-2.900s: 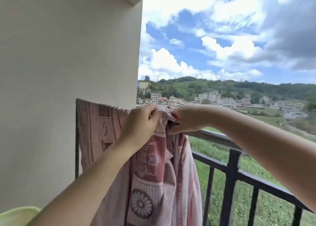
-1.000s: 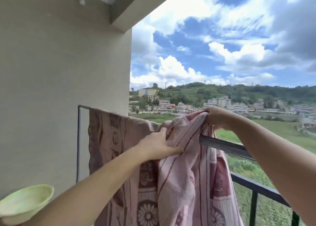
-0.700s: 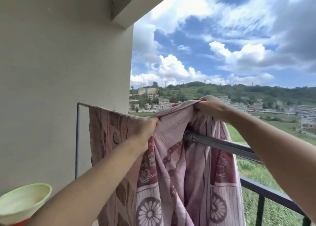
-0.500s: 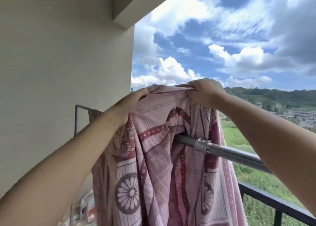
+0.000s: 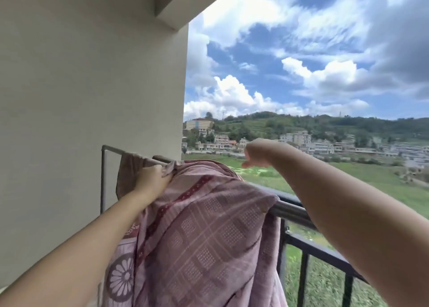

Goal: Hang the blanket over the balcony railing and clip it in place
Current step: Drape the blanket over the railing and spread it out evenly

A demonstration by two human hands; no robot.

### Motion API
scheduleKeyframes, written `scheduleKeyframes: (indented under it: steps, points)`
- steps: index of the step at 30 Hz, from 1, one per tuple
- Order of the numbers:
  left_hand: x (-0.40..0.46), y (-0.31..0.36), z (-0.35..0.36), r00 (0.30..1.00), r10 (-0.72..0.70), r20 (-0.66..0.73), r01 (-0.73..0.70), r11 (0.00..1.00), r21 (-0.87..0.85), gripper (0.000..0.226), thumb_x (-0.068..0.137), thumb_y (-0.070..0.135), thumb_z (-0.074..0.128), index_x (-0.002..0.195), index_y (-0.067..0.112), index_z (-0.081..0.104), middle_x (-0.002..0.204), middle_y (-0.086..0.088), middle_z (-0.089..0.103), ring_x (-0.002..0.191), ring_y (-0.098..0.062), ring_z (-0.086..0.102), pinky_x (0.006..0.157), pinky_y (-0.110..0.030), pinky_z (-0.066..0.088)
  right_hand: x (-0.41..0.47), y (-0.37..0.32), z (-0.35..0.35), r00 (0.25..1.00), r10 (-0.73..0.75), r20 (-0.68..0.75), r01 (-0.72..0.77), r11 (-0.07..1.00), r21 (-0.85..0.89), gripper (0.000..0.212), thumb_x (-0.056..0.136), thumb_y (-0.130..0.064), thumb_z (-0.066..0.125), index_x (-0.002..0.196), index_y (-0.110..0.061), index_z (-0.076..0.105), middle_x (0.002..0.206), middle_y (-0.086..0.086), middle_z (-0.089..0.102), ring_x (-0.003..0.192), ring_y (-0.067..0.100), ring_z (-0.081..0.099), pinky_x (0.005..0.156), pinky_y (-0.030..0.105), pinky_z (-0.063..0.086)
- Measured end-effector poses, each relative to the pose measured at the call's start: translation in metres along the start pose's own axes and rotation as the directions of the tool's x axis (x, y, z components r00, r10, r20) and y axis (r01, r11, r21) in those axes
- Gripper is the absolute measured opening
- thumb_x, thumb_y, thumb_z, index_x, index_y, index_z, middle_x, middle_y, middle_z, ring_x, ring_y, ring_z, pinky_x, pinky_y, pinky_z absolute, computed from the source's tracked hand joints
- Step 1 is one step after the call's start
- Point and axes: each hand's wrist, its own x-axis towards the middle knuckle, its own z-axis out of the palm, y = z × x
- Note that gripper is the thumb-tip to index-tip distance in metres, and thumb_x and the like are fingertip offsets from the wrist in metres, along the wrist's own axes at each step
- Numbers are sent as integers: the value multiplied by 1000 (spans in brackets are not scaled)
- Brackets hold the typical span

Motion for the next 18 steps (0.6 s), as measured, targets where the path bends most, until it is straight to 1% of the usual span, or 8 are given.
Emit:
scheduleKeyframes:
  steps: [3, 5, 6, 8, 9, 11, 14, 18]
  points:
    - [-11, -11, 21, 1000, -12, 25, 13, 1000, -27, 34, 91, 21, 48, 119, 2, 47, 118, -27, 50, 112, -41, 49, 95, -45, 42, -6, 10, -5, 976, -20, 215, -40, 962, 271, 30, 95, -29, 44, 101, -3, 58, 70, 5, 64, 55, 15, 58, 59, 27, 50]
    - [-45, 8, 22, 946, 209, -246, -242, 964, -111, 36, 86, 16, 49, 121, 6, 46, 115, -21, 50, 111, -34, 46, 95, -47, 41, -16, 16, -14, 982, -29, 188, -39, 937, 348, 28, 96, -25, 43, 109, -4, 55, 71, 4, 64, 60, 16, 61, 62, 27, 52]
    - [-73, 22, 22, 856, 337, -392, -415, 900, -134, 33, 86, 22, 49, 115, 7, 47, 109, -16, 54, 106, -27, 47, 92, -43, 43, -21, 18, -18, 988, -29, 152, -29, 931, 365, 29, 96, -23, 43, 112, -3, 54, 72, 5, 64, 61, 16, 61, 64, 28, 52]
    - [-140, 58, 25, 729, 538, -423, -648, 741, -176, 36, 88, 42, 47, 105, 11, 46, 99, -7, 56, 95, -17, 49, 88, -28, 42, -33, 16, -25, 993, -40, 107, -5, 921, 390, 31, 96, -20, 42, 116, 0, 53, 76, 7, 65, 61, 17, 61, 65, 29, 52]
    - [-166, 73, 33, 721, 596, -355, -679, 709, -189, 43, 86, 53, 44, 101, 12, 45, 95, -4, 55, 90, -14, 49, 85, -24, 42, -39, 14, -28, 995, -48, 93, 6, 913, 409, 31, 96, -19, 42, 116, 2, 53, 78, 9, 66, 61, 18, 61, 65, 30, 52]
    - [-193, 92, 50, 746, 610, -268, -653, 749, -111, 46, 81, 59, 46, 91, 15, 46, 85, -1, 54, 77, -14, 52, 73, -22, 48, -56, 8, -31, 995, -74, 65, 39, 903, 428, 31, 96, -19, 42, 118, 1, 52, 81, 10, 67, 60, 17, 62, 64, 30, 53]
    - [-181, 88, 49, 823, 503, -263, -548, 826, -133, 27, 84, 36, 46, 74, 13, 54, 73, -1, 56, 59, -14, 57, 49, -20, 47, -85, 6, -27, 985, -144, 100, 83, 887, 454, 30, 97, -19, 41, 121, -3, 51, 97, 16, 69, 63, 19, 65, 64, 28, 56]
    - [-170, 68, 24, 843, 450, -294, -530, 788, -314, 28, 90, 29, 41, 70, 12, 51, 68, 5, 48, 60, -4, 44, 57, -14, 38, -124, 20, -16, 957, -222, 188, 93, 845, 526, 29, 97, -18, 41, 121, -7, 53, 105, 16, 68, 84, 25, 66, 87, 39, 54]
